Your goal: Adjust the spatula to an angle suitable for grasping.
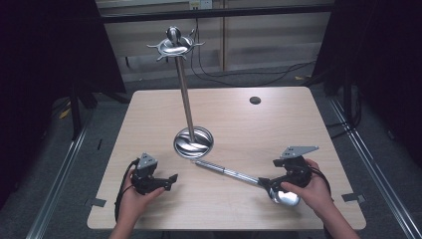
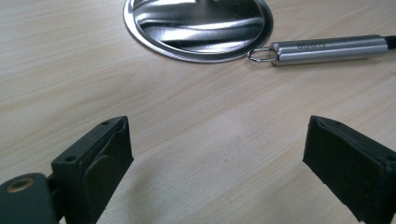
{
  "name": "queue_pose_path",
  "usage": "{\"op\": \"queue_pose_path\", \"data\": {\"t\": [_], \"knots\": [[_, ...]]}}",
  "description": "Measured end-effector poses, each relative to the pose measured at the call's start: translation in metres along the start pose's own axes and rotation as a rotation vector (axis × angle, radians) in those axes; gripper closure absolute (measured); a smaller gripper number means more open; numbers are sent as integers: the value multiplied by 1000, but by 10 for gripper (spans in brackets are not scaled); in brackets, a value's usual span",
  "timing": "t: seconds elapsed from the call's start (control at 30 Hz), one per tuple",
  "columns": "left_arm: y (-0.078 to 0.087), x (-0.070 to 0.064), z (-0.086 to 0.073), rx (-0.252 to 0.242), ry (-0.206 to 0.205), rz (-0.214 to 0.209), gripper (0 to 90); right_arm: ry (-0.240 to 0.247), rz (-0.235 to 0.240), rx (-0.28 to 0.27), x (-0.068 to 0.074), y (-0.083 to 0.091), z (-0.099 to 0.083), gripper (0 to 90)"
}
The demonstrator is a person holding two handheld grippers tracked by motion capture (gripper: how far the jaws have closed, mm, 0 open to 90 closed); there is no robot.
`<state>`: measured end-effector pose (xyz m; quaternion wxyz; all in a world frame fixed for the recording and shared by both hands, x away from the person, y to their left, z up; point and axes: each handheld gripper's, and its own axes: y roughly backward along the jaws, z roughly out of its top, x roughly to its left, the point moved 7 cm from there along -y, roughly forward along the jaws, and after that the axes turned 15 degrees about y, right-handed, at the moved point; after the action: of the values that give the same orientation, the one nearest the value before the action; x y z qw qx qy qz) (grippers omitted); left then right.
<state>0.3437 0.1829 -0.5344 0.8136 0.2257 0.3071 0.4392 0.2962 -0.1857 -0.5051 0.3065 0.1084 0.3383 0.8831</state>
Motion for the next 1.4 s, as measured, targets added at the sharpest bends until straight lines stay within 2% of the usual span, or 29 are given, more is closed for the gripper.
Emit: {"op": "queue_pose_path", "data": {"t": [0.17,0.2,0.23,0.27,0.33,0.4,0.43,0.47,0.53,0.6,0.67,0.7,0.73,0.77,0.83,0.87,0.9,0.93,1.0,1.07,1.1,1.17,1.2,1.23,1.27,1.3,1.33,1.4], "knots": [[2,2,-1,9,-5,2,81,38,24,13,13,-6,10,128],[2,1,-1,2,10,-9,82,55,47,30,21,-12,16,142],[2,1,-1,2,10,-9,83,55,47,30,21,-12,16,142],[2,1,0,2,9,-9,84,75,70,64,29,-18,21,174],[2,0,-1,10,0,-5,85,100,85,76,36,-25,28,238],[2,-2,-1,13,-5,-20,89,101,102,93,41,-33,31,304],[2,-2,-1,13,-5,-20,91,101,102,93,41,-33,31,304],[2,-3,-1,2,5,-17,91,92,99,107,42,-37,33,385],[2,-6,-2,12,0,-31,102,111,121,125,49,-46,37,602],[1,-7,-3,17,-6,-37,103,127,128,155,51,-54,38,720],[2,-7,-4,34,-27,-37,105,148,138,186,54,-64,38,780],[2,-8,-5,38,-35,-37,107,176,130,200,54,-69,39,808],[2,-9,-5,34,-36,-35,110,198,116,218,54,-72,39,808],[2,-8,-5,32,-40,-28,111,214,104,209,52,-76,42,812],[3,-9,-5,23,-28,-36,111,190,59,192,44,-80,50,861],[3,-9,-5,23,-28,-36,111,190,59,192,44,-80,50,861],[5,-7,-5,27,-27,-41,111,161,18,181,31,-86,56,888],[5,-6,-5,23,-17,-36,111,147,10,178,28,-89,58,897],[7,-2,-5,21,-14,-31,112,147,-15,215,21,-97,57,900],[7,-1,-5,17,-10,-29,112,149,-12,227,20,-103,56,900],[8,1,-4,10,-3,-27,114,145,-15,262,20,-112,52,900],[8,2,-4,11,-5,-27,114,156,-17,268,20,-114,51,900],[8,2,-4,9,-4,-26,114,146,-3,243,21,-117,51,900],[7,1,-3,2,6,-28,114,146,-3,243,21,-117,51,900],[8,1,-3,8,-1,-27,114,135,20,234,23,-117,51,900],[7,1,-3,9,-4,-25,114,135,20,234,23,-117,51,900],[7,1,-3,10,-9,-25,114,131,47,229,26,-117,51,887],[6,-1,-3,6,-4,-26,114,122,48,230,27,-116,51,873]]}}
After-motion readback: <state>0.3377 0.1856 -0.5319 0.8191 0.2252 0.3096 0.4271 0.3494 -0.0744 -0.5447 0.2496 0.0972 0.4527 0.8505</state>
